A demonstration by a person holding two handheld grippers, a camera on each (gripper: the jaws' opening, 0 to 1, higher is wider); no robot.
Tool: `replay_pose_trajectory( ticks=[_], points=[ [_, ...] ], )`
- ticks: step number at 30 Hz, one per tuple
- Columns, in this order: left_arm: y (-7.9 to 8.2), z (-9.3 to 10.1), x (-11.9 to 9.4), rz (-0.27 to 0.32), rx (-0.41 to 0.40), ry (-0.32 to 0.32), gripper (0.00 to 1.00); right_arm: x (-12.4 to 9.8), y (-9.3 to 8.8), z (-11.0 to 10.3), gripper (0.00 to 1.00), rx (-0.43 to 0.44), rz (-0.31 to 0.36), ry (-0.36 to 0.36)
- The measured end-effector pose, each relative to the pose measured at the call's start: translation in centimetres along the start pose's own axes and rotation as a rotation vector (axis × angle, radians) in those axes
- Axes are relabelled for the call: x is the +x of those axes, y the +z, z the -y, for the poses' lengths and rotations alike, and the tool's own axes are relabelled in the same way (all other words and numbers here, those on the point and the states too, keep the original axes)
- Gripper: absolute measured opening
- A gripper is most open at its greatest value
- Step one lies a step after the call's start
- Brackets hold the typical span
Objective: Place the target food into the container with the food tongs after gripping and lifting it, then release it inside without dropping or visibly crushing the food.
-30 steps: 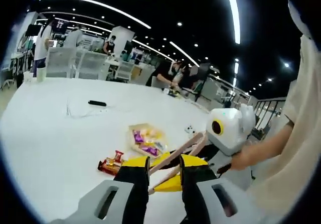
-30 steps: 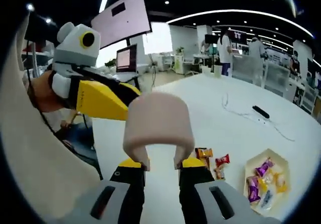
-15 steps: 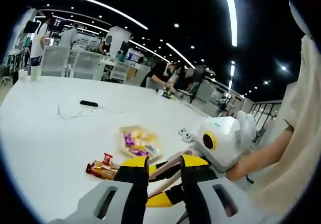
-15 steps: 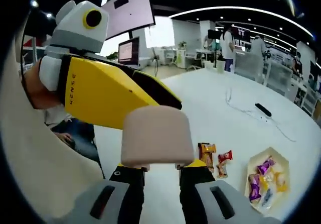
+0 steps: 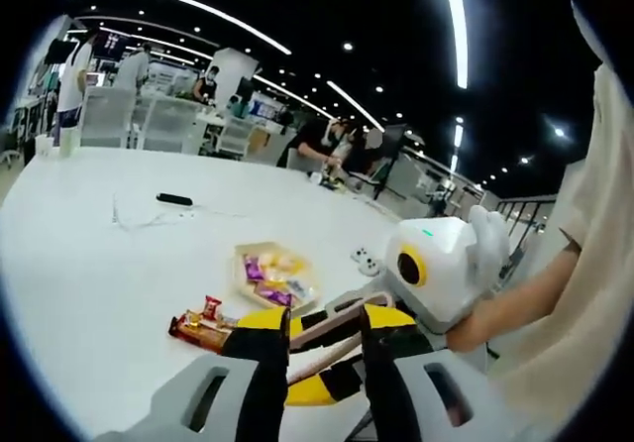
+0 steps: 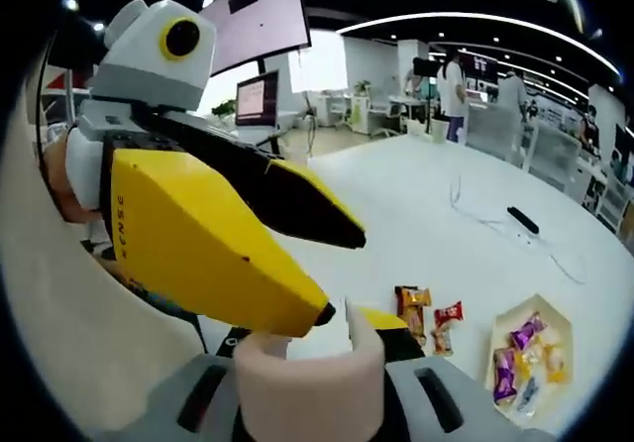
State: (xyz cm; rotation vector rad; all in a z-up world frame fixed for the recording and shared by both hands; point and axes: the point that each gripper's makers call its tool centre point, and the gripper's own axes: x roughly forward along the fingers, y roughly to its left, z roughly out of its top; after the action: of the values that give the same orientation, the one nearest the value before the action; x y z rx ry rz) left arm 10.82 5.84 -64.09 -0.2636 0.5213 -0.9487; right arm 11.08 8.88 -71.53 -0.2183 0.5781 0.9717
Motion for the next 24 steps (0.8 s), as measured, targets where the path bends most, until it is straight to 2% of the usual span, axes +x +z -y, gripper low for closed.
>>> replay_pose_trajectory(
  ticks=[5,8,11,18,24],
  points=[
    [0.0,-1.1,-0.8,0.009,-0.017,0.028,0.28,-0.3,-0.7,1.0,0.25,0.038,-0.004,-0.024],
    [-0.6,-2.4,-1.7,0.006,-0.032,0.060,0.28,-0.6,-1.5,2.6,0.25,0.075,-0.008,-0.061],
    [-0.9,-3.1,-2.6,0.026,-0.097,0.059,0.35,-0.8,-2.2,4.2,0.25,0.084,-0.018,-0.098],
    [-3.7,-5.3,-4.2,-0.024,-0.098,0.135,0.35,-1.0,-3.4,8.0,0.25,0.075,-0.058,-0.176],
    [-5.3,-5.2,-4.3,-0.055,-0.118,0.137,0.35,-0.4,-3.3,9.7,0.25,0.054,-0.077,-0.196]
  ],
)
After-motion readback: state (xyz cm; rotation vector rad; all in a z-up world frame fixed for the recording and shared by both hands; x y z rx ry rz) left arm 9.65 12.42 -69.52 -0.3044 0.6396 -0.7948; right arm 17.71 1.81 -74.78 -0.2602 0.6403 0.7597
